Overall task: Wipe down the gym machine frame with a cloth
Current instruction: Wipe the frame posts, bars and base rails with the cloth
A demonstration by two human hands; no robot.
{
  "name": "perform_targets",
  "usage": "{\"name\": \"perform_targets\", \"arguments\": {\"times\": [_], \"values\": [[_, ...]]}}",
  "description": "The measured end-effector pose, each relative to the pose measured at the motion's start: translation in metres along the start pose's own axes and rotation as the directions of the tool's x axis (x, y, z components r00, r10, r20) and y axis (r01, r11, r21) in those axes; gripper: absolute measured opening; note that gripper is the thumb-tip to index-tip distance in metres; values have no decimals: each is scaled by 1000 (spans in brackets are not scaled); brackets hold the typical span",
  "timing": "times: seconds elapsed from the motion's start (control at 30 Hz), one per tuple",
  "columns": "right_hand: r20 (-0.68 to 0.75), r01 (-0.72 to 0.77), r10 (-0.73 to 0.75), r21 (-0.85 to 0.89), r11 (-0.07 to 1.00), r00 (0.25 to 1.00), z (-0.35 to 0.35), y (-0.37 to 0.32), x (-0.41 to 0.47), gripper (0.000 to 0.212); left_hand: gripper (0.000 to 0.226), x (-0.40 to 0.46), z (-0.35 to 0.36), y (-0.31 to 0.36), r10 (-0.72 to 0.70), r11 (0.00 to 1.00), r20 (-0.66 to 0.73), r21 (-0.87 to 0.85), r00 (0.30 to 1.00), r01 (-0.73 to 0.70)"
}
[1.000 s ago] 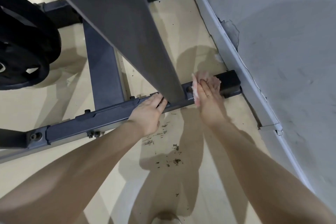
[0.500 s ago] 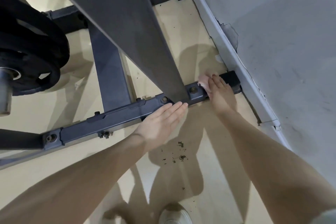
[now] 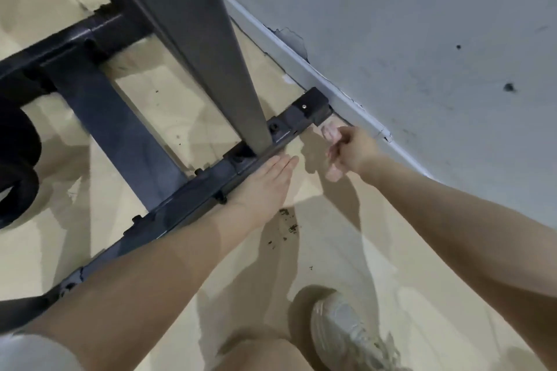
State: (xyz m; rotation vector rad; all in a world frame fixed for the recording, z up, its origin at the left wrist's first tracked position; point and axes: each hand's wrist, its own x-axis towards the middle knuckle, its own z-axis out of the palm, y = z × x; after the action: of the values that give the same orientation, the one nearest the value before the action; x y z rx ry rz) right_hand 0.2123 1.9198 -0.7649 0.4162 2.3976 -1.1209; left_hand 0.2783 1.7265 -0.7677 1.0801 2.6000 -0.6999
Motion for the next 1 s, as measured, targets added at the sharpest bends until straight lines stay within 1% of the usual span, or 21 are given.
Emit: {"name": "perform_targets", "arguments": {"times": [0.1,0.23,0.3,0.37,0.4,0.47,0.5,0.53,0.6,0.63,0.67,0.7,0.73,0.77,0.8,0.83,0.87,0.9,0.93,0.97,1.0], "values": [[-13,76,-78,-146,986,997,-7,-9,4,26,59,10,-1,4,-20,1000,-6,3,1000,20],[-57,238,-266,-297,925,962,0,-5,37,32,58,34,3,3,-80,996,67,34,995,78],[-36,338,-372,-343,876,928,13,3,60,37,57,50,7,2,-110,991,94,92,989,102],[9,462,-508,-434,774,861,25,6,85,44,57,64,12,0,-156,975,113,175,981,135],[51,483,-537,-515,708,842,28,0,95,45,56,71,16,-2,-182,967,133,205,974,152],[142,502,-532,-594,629,835,34,-14,117,44,56,86,23,-3,-214,956,178,240,960,169],[213,550,-540,-581,600,814,39,-20,126,45,55,91,26,-3,-225,953,198,247,954,174],[314,622,-551,-542,565,773,46,-27,129,46,54,96,29,-1,-234,953,215,243,948,181],[530,750,-530,-467,469,662,60,-26,138,46,54,100,29,3,-260,953,207,211,943,216],[594,795,-529,-446,412,607,61,-22,145,45,54,100,27,4,-277,951,187,194,943,241],[632,817,-519,-458,349,576,54,-21,153,46,54,102,26,4,-286,949,177,187,942,253],[641,814,-507,-503,289,576,44,-21,162,48,54,103,25,4,-276,951,184,194,943,241],[613,781,-508,-582,228,605,33,-22,171,49,54,105,22,2,-261,954,200,204,944,221],[555,752,-580,-638,163,596,26,-21,178,48,55,107,22,1,-262,953,220,213,940,216],[500,728,-653,-676,117,569,27,-21,180,45,54,110,24,1,-280,950,234,205,931,235],[464,734,-692,-664,140,552,31,-21,178,45,52,113,29,2,-317,942,208,185,926,281],[481,765,-675,-612,198,560,39,-22,173,43,49,114,34,2,-347,931,161,177,924,318],[510,784,-641,-569,249,574,50,-21,168,41,46,114,36,2,-351,928,127,182,928,326],[561,794,-587,-544,271,584,57,-21,164,42,45,112,40,3,-347,927,110,190,931,323],[617,814,-547,-525,249,566,59,-23,166,44,49,109,44,5,-339,928,90,193,936,318],[648,825,-535,-533,189,542,54,-30,168,45,57,105,50,5,-337,929,49,178,940,324]]}}
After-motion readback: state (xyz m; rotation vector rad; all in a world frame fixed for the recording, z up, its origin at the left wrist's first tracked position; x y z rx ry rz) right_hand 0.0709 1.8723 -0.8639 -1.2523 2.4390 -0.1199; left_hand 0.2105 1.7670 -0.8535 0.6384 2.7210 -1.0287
